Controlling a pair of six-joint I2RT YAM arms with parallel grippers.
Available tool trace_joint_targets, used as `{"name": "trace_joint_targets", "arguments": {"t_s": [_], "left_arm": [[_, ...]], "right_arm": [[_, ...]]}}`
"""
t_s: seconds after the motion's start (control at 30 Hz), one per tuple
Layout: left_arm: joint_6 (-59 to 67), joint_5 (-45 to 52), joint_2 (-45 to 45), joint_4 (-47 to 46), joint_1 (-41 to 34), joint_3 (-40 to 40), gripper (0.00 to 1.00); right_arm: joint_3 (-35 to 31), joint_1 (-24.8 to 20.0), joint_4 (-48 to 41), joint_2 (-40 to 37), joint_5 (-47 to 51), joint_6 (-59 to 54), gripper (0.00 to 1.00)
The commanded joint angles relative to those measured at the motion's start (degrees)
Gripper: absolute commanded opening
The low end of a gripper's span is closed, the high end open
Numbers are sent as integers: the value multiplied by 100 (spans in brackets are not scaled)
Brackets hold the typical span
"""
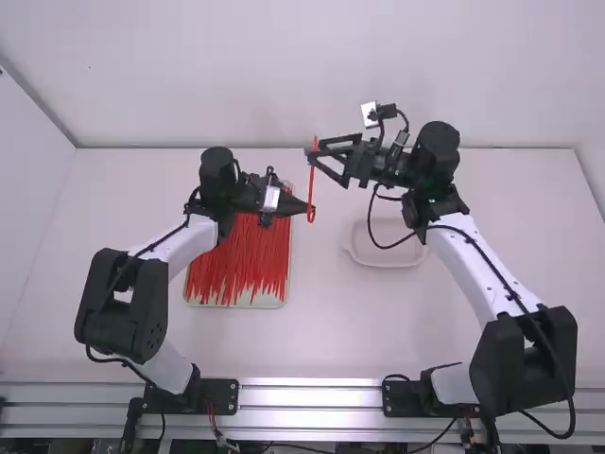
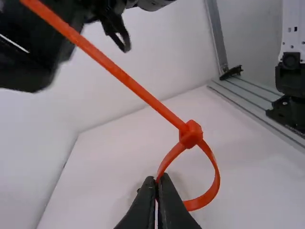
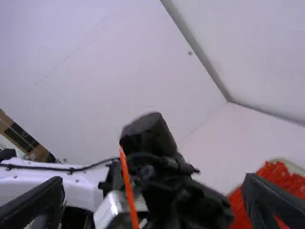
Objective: Fasten the cable tie
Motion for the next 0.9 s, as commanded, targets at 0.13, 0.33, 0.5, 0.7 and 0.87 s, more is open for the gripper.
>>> {"name": "trace_joint_targets", "arguments": {"t_s": [0.13,0.33,0.5,0.7,0.87], "left_arm": [[-1257,-275,26,688,52,-76,2],[-2229,-540,26,1425,101,-76,2],[-2988,-667,26,2098,127,-70,2],[-3357,-664,26,2347,127,-72,2],[-3346,-660,26,2155,120,-79,2]], "right_arm": [[170,-367,-1373,-94,-435,-1191,99],[168,-341,-1912,-96,-664,-1904,99],[168,-122,-1744,-103,-774,-2070,98],[168,68,-1064,-103,-776,-2072,99],[168,251,-584,-103,-776,-2070,98]]}}
